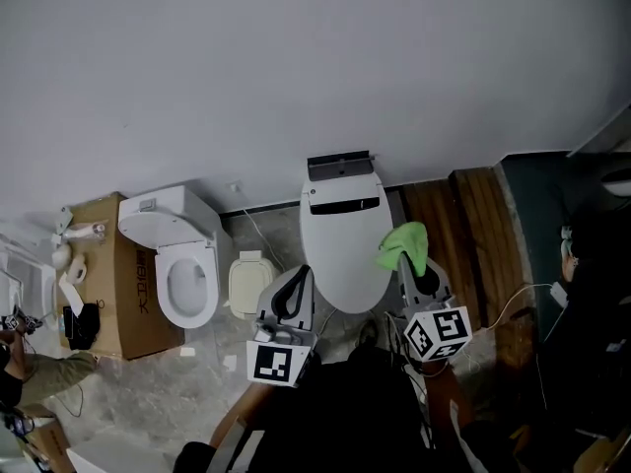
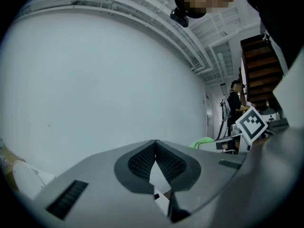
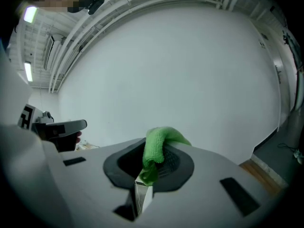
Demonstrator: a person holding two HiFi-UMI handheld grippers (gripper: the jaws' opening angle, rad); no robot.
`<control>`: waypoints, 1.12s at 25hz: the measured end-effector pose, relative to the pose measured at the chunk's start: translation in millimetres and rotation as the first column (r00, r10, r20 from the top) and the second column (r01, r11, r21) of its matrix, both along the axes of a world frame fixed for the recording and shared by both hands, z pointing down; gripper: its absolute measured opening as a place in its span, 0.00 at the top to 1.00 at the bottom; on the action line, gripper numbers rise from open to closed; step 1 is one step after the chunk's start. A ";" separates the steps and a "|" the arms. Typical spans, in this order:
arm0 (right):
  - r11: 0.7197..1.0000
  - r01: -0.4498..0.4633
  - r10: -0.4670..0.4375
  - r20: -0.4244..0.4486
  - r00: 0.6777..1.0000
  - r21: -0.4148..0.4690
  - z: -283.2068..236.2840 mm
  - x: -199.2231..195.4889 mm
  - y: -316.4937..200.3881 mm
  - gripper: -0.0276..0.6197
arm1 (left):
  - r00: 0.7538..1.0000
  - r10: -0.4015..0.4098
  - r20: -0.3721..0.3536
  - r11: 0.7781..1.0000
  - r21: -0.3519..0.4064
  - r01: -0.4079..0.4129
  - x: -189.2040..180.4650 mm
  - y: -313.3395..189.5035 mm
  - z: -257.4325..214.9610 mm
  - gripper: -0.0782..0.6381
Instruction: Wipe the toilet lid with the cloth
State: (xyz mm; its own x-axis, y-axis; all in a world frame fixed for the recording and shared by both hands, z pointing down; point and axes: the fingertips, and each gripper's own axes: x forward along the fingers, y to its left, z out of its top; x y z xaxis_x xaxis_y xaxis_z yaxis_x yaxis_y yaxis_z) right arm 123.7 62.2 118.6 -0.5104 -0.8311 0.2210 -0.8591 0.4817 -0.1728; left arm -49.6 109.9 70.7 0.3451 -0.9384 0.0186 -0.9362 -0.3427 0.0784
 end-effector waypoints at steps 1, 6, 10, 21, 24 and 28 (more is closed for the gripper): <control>1.000 -0.005 0.005 -0.004 1.000 0.013 -6.2 3.9 4.9 0.90 | 1.000 0.007 0.007 1.000 0.009 -0.007 4.3 0.8 -3.4 0.88; 0.998 -0.012 0.012 -0.006 1.000 0.059 -30.6 8.7 31.5 0.90 | 0.999 0.042 0.027 0.999 0.025 -0.042 18.9 5.8 -9.9 0.88; 0.998 -0.014 0.015 -0.007 1.000 0.055 -26.0 9.2 40.2 0.90 | 0.997 0.069 0.029 0.997 0.022 -0.070 29.4 6.1 -1.5 0.88; 0.999 -0.003 0.003 -0.015 1.000 0.046 -22.7 8.1 48.2 0.90 | 0.996 0.084 0.014 0.996 0.021 -0.084 38.2 8.0 -2.4 0.88; 0.999 -0.002 0.003 -0.014 1.000 0.043 -21.7 8.0 49.5 0.90 | 0.996 0.083 0.015 0.996 0.015 -0.083 37.1 8.8 -1.5 0.88; 0.999 0.001 -0.001 -0.016 1.000 0.044 -18.4 8.3 49.0 0.90 | 0.996 0.083 0.017 0.996 0.013 -0.083 37.0 8.3 0.6 0.88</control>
